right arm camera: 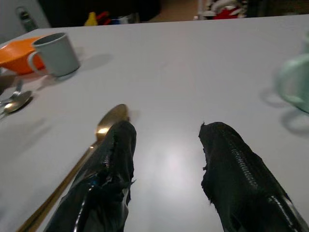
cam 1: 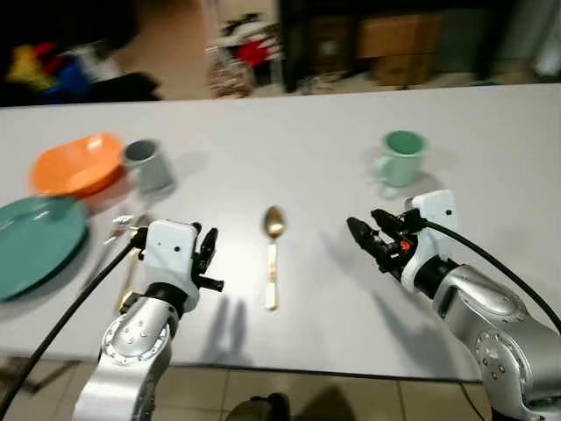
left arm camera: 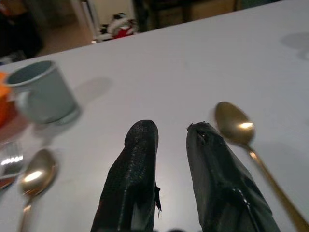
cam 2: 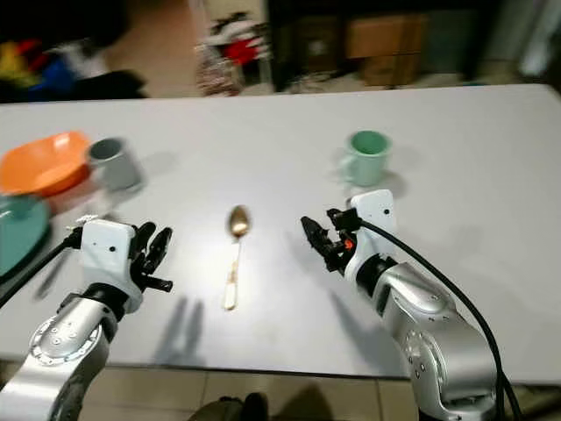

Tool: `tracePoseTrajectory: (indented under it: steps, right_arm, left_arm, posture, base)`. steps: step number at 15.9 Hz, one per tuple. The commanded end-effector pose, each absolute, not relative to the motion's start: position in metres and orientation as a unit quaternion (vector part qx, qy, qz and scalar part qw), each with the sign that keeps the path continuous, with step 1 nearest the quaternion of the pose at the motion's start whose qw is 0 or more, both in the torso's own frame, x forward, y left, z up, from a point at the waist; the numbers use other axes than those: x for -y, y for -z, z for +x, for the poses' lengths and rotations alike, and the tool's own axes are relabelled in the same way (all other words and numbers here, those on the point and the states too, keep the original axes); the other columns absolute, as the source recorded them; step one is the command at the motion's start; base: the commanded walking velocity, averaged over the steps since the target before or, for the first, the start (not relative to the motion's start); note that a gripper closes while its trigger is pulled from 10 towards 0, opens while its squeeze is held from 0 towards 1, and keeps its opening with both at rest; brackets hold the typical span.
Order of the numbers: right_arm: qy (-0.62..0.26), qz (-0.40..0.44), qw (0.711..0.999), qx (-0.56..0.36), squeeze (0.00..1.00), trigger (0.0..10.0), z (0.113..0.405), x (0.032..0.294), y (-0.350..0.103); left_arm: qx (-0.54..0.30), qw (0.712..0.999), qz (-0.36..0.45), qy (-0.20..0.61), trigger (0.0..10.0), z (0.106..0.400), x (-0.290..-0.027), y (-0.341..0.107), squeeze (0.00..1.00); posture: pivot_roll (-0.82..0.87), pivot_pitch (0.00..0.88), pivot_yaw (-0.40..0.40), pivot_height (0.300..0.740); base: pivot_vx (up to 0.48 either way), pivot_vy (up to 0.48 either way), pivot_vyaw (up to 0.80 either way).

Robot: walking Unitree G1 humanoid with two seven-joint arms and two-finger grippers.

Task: Setting the table

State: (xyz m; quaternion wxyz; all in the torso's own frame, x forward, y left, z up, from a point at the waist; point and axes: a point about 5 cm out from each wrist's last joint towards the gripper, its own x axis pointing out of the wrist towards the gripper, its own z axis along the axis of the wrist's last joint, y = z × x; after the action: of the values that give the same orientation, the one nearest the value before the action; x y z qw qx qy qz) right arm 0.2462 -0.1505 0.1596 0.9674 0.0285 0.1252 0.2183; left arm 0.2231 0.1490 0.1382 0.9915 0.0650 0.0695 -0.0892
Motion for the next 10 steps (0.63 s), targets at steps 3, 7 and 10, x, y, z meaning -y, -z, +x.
tracePoseTrajectory:
  steps: [3, 7, 10]
  right_arm:
    - [-0.223, 0.019, 0.97, -0.101, 0.0, 10.0, 0.252, 0.149, -0.162]
    - [-0.221, 0.022, 0.97, -0.098, 0.0, 10.0, 0.252, 0.148, -0.156]
    - [-0.217, 0.025, 0.971, -0.102, 0.0, 10.0, 0.248, 0.149, -0.149]
  left_arm:
    - [-0.069, 0.993, 0.074, 0.06, 10.0, 0.221, -0.155, -0.136, 0.0]
    - [-0.077, 0.994, 0.063, 0.049, 10.0, 0.219, -0.155, -0.133, 0.0]
    - [-0.089, 0.994, 0.044, 0.044, 10.0, 0.218, -0.155, -0.131, 0.0]
  posture:
    - [-0.11, 0.0, 0.096, 0.74]
    - [-0.1, 0.0, 0.094, 0.74]
    - [-0.1, 0.0, 0.1, 0.74]
  base:
    - [0.0, 0.0, 0.8]
    - [0.0, 0.0, 0.8]
    - [0.0, 0.0, 0.8]
